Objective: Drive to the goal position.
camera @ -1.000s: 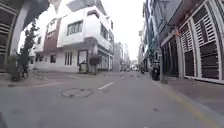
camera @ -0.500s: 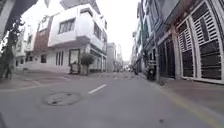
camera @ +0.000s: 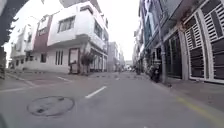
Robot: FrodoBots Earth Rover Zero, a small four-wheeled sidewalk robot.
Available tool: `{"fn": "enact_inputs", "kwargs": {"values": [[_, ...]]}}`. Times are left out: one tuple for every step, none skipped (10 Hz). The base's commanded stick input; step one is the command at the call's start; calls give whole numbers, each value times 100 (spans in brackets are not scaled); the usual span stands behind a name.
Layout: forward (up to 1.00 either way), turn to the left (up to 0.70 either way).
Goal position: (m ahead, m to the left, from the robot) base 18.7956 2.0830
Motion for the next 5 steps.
{"fn": "enact_inputs", "kwargs": {"values": [[85, -34], [85, -34], [85, -34], [85, -24], [85, -7]]}}
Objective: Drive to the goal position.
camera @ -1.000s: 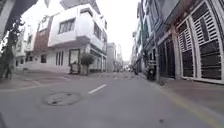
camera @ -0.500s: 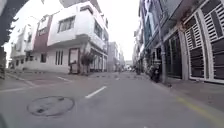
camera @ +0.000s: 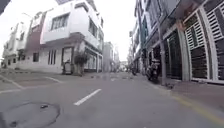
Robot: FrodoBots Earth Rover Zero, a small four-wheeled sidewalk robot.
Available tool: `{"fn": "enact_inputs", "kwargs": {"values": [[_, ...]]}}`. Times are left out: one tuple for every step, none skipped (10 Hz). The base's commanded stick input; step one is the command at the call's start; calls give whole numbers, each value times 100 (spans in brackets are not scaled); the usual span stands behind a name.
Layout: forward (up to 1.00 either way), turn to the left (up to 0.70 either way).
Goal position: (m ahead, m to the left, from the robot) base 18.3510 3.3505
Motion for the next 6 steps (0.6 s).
{"fn": "enact_inputs", "kwargs": {"values": [[85, 0], [85, 0], [85, 0], [85, 0], [85, 0], [85, 0]]}}
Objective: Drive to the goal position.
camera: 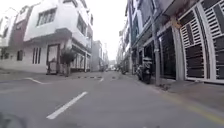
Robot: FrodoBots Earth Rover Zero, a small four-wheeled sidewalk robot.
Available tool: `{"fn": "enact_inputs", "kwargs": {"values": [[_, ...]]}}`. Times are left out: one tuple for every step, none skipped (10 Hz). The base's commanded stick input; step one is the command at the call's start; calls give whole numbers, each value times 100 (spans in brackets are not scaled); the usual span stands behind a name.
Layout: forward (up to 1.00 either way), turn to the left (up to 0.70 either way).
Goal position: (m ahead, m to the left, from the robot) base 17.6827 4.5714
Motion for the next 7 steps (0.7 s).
{"fn": "enact_inputs", "kwargs": {"values": [[85, 0], [85, 0], [85, 0], [77, 0], [70, -14], [70, -35], [70, -35]]}}
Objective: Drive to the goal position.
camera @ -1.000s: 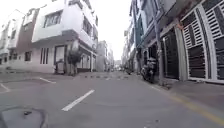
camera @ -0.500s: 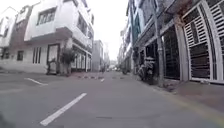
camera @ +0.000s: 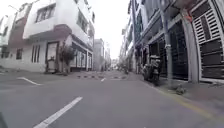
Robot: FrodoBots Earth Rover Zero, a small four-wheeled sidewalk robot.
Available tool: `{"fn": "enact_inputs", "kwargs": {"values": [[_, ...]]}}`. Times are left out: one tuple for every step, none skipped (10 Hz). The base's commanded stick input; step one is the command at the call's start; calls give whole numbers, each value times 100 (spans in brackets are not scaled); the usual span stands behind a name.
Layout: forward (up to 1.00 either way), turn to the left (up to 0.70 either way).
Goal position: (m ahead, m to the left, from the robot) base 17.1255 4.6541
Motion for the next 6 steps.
{"fn": "enact_inputs", "kwargs": {"values": [[70, -35], [70, -35], [70, -25], [70, -5], [70, 0], [70, 0]]}}
